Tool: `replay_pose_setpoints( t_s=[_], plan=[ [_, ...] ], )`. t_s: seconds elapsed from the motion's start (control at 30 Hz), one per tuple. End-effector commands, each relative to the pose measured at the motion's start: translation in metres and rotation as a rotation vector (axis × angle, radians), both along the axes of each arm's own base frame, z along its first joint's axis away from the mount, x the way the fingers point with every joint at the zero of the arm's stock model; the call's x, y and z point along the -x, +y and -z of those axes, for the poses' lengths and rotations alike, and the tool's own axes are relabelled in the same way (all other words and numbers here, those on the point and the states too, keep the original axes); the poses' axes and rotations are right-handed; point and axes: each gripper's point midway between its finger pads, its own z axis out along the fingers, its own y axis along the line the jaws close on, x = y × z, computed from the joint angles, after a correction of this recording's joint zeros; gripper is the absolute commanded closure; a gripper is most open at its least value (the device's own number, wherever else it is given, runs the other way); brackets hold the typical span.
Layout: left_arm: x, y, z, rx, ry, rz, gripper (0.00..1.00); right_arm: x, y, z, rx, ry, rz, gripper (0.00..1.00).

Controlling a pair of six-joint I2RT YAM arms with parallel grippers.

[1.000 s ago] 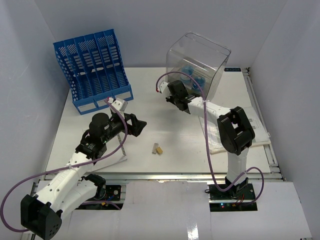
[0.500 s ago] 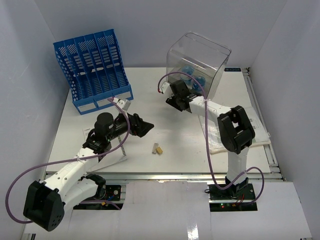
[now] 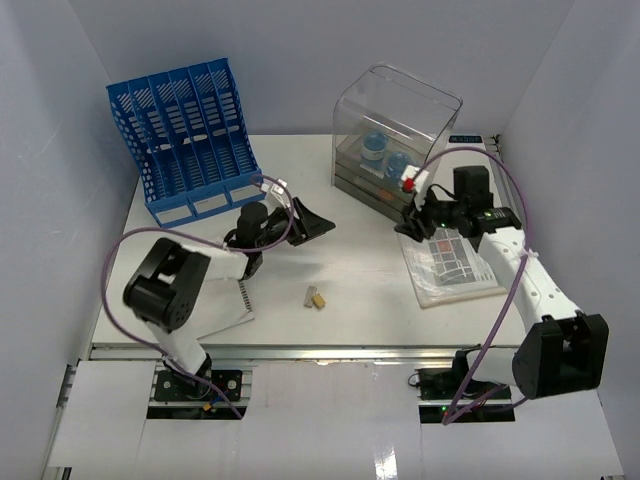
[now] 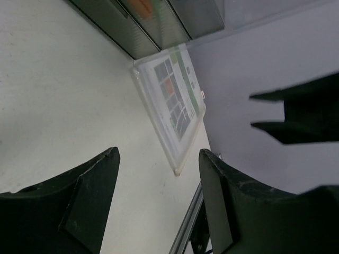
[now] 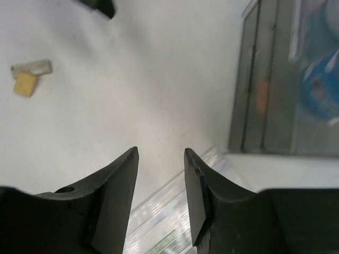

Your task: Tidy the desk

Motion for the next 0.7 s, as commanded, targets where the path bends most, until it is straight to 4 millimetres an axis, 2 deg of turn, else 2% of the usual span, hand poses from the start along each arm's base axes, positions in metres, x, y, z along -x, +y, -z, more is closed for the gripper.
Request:
replay_pose_setpoints(
  t_s=[0.0,0.03,0.1,0.23,0.3,0.37,0.43,0.53,0.67],
  plan=[
    [-0.050,-0.032,-0.015,0.163,0.011,-0.015,0.30,0.051,0.000,0.018,-0.184,0.099,-0.129,0.60],
    [-0.060,-0.037,-0.003,0.157,0.035,-0.027,0.30,0.052,-0.003,0.016,-0.200,0.088,-0.120,0.60],
    [-0.081,-0.048,-0.001,0.163,0.034,-0.057,0.31,0.055,-0.011,0.020,-0.223,0.090,-0.093,0.60],
    [-0.117,-0.069,0.016,0.179,0.057,-0.121,0.35,0.054,-0.025,0.010,-0.283,0.074,-0.065,0.61],
    [-0.129,-0.078,0.025,0.184,0.074,-0.137,0.37,0.053,-0.031,0.010,-0.306,0.085,-0.044,0.62],
    [-0.137,-0.088,0.044,0.168,0.117,-0.151,0.38,0.055,-0.033,0.011,-0.312,0.087,-0.042,0.62],
    [-0.151,-0.097,0.040,0.176,0.114,-0.175,0.39,0.057,-0.033,0.009,-0.323,0.086,-0.046,0.63],
    [-0.161,-0.103,0.054,0.157,0.146,-0.213,0.43,0.058,-0.032,0.006,-0.335,0.086,-0.049,0.64],
    [-0.175,-0.109,0.060,0.136,0.177,-0.251,0.52,0.058,-0.033,0.003,-0.337,0.077,-0.045,0.64]
  ],
)
